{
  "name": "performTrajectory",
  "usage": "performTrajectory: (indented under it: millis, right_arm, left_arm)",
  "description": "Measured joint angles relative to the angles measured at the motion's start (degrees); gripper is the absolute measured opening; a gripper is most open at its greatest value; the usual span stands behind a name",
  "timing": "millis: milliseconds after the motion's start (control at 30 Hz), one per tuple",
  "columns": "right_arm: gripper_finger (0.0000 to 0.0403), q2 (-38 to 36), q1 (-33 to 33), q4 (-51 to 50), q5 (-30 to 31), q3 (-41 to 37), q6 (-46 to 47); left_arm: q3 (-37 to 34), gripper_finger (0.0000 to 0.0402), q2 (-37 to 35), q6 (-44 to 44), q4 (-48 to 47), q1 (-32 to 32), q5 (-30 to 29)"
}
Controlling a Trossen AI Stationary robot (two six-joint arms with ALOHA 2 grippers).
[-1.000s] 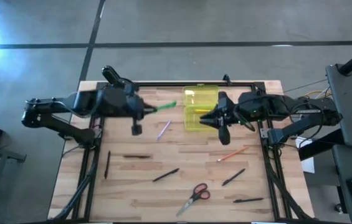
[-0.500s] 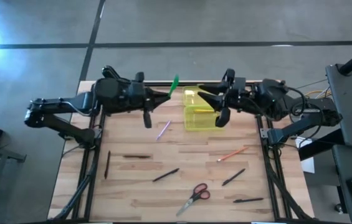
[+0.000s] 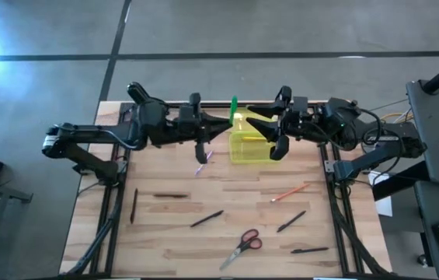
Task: Pick & place school supplies into a supply box
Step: Put the green pen into the supply box
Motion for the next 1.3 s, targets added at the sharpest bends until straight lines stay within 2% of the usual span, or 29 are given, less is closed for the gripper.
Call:
performTrajectory:
  millis: [200,333,667,833,1133,1300]
  right_arm:
    - [0.0153,0.07,0.0,0.17,-0.12,0.0,-0.17]
    - [0.0153,0.07,-0.02,-0.09,-2.45,0.0,-0.16]
    - [0.0148,0.05,0.0,-4.28,-3.41,0.0,1.78]
    - [0.0118,0.04,-0.02,-4.39,-3.39,0.0,1.79]
    - [0.003,-0.04,-0.04,-4.96,-2.89,0.01,0.3]
    - [0.0027,-0.26,-0.23,-6.11,-2.79,0.04,-0.24]
  left_arm:
    - [0.97,0.001,2.54,-0.04,2.09,0.54,2.62]
    - [2.12,0.001,4.5,-0.06,2.03,1.07,3.35]
    - [6.38,0.001,8.15,-0.91,1.85,2.19,6.85]
    - [7.48,0.001,8.7,-0.9,-0.3,2.44,7.82]
    - [7.19,0.001,8.7,-1.18,-0.89,2.49,8.14]
    - [7.12,0.001,8.7,-1.06,-0.93,2.49,7.98]
